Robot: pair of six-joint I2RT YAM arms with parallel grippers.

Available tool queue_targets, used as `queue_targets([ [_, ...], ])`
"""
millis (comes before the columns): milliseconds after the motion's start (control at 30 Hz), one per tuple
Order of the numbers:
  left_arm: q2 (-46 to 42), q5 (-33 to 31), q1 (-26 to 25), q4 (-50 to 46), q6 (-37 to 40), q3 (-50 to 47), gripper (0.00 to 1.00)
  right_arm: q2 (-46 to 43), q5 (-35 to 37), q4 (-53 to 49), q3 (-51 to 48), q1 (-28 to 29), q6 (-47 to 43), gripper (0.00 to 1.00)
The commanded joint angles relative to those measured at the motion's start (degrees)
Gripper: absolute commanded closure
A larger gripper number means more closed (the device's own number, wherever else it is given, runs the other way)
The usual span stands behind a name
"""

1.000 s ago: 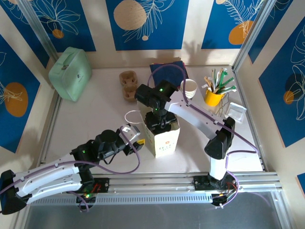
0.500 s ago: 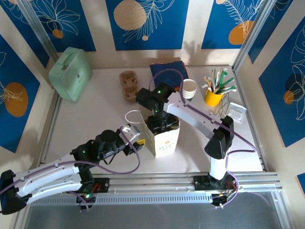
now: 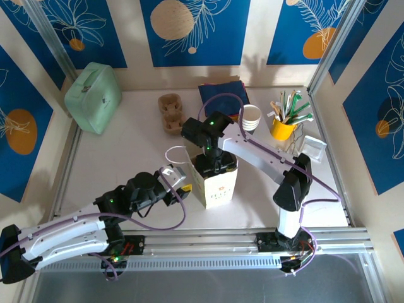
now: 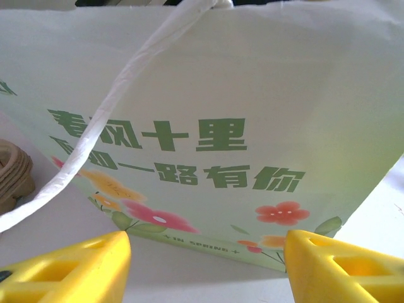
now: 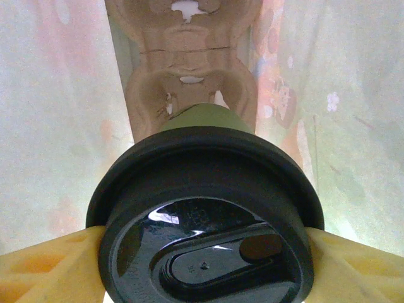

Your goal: Pack the takeout coffee

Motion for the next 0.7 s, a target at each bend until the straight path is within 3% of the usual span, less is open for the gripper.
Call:
queue_targets([
  [0,0.00,-0.45,-0.39,1.36,0.41,-0.26,0.35,-1.94,-1.64,0.39,-0.74,-0.41,-0.50,0.29],
  [667,0.18,-0.84,-0.39,2.47,0.47,-0.07,0.35,-3.39,-1.66,0.96,-0.98,-0.75,-0.51,0.29],
])
